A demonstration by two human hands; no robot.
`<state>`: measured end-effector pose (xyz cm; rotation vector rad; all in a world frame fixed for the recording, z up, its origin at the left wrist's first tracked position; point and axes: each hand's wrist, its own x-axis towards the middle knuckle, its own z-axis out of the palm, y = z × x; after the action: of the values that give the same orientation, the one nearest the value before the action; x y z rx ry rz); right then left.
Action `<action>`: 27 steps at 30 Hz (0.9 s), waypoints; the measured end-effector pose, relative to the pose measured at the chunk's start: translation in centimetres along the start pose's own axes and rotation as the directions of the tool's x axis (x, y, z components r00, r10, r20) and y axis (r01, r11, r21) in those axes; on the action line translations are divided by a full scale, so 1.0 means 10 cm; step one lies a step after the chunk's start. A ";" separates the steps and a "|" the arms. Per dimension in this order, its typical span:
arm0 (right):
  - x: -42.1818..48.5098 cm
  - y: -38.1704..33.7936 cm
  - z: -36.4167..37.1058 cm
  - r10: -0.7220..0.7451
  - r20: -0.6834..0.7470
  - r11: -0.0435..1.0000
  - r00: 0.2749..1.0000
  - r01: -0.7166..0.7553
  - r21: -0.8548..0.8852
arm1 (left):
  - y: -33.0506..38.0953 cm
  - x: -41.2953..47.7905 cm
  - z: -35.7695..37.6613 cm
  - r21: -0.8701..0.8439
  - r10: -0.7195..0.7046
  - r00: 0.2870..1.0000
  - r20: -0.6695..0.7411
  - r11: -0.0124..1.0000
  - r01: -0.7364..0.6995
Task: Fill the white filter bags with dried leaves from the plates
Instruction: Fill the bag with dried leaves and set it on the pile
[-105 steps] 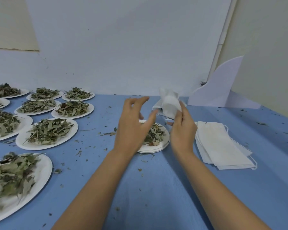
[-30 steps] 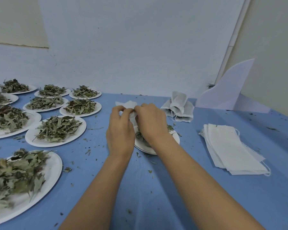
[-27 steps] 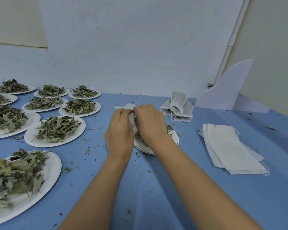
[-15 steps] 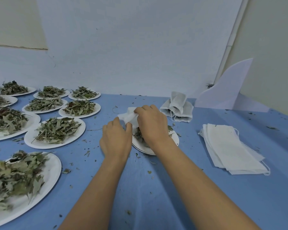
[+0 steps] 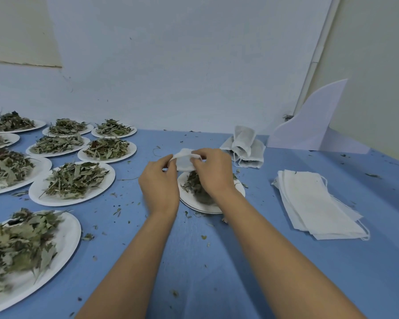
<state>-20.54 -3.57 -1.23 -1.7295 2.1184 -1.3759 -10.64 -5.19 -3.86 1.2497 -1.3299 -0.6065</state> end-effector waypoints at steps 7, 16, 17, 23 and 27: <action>-0.07 0.04 -0.07 -0.047 0.000 0.984 0.999 0.046 0.174 | 0.06 0.02 -0.01 -0.184 -0.153 0.988 -0.030 0.972 0.145; -0.28 0.37 -0.16 0.156 0.291 0.960 0.944 -0.076 -0.268 | -0.03 0.04 -0.03 -0.077 -0.027 0.985 -0.170 0.997 0.014; -0.30 0.37 -0.10 0.160 0.310 0.945 0.937 -0.055 -0.321 | -0.03 0.04 -0.02 -0.079 -0.026 0.985 -0.171 0.997 0.013; -0.13 0.37 0.05 0.080 0.341 0.838 0.937 0.122 -0.532 | -0.04 0.03 0.00 -0.108 -0.054 0.985 -0.166 0.993 0.037; -0.10 0.37 0.08 0.125 0.402 0.882 0.907 0.085 -0.464 | -0.05 0.03 0.00 -0.093 -0.062 0.985 -0.163 0.995 0.048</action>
<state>-22.45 -3.40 -4.61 -1.9226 2.3093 -0.4089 -10.44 -5.58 -4.24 1.2399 -1.1224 -0.5815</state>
